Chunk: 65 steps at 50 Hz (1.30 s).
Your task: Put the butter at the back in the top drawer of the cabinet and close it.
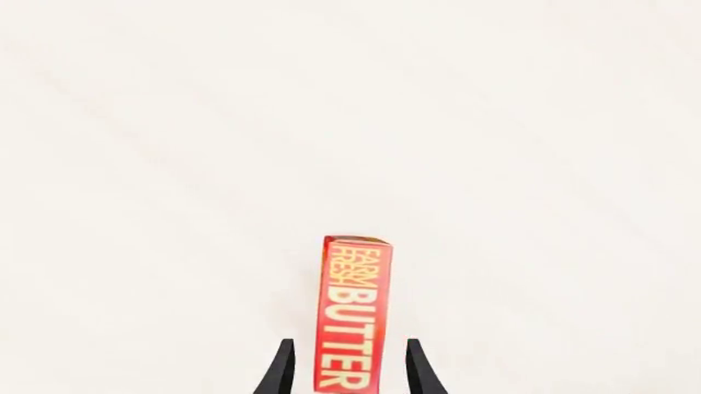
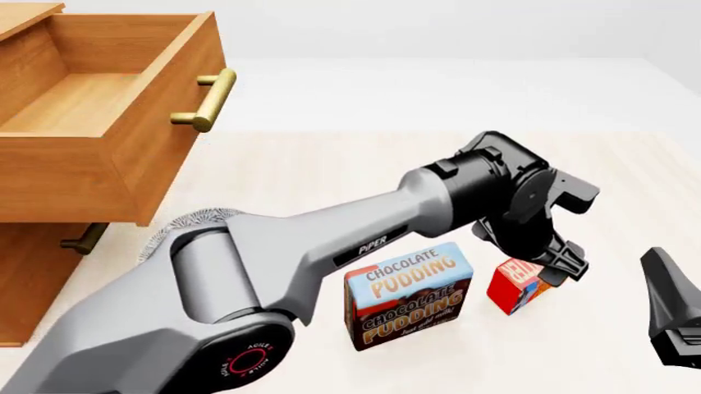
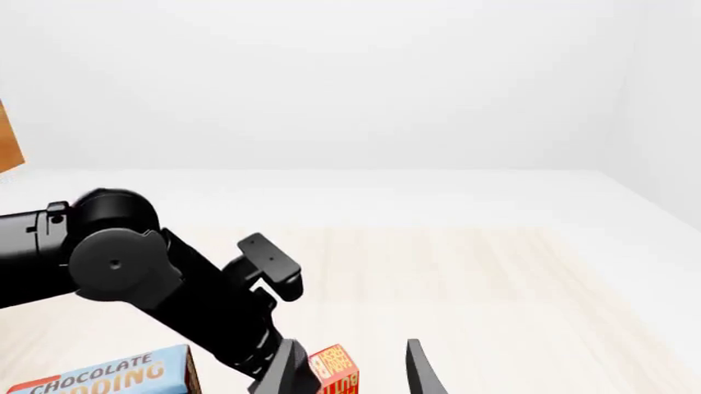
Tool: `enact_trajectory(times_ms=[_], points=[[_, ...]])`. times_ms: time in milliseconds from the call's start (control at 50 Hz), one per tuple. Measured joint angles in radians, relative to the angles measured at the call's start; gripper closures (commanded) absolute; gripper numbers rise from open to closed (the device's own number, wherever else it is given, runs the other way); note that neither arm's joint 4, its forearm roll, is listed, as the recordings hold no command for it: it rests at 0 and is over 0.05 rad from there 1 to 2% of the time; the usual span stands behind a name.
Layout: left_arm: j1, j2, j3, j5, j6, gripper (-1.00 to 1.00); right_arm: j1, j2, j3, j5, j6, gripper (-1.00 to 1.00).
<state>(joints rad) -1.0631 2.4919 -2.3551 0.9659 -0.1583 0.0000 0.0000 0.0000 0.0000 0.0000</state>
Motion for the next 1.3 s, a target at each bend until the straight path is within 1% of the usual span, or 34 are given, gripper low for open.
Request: enact_trajectory(times_ms=[1300], points=[[-0.005,0.038,0.034,-0.045,-0.030,-1.00,0.000,0.000,0.000,0.000,0.000,-1.00]])
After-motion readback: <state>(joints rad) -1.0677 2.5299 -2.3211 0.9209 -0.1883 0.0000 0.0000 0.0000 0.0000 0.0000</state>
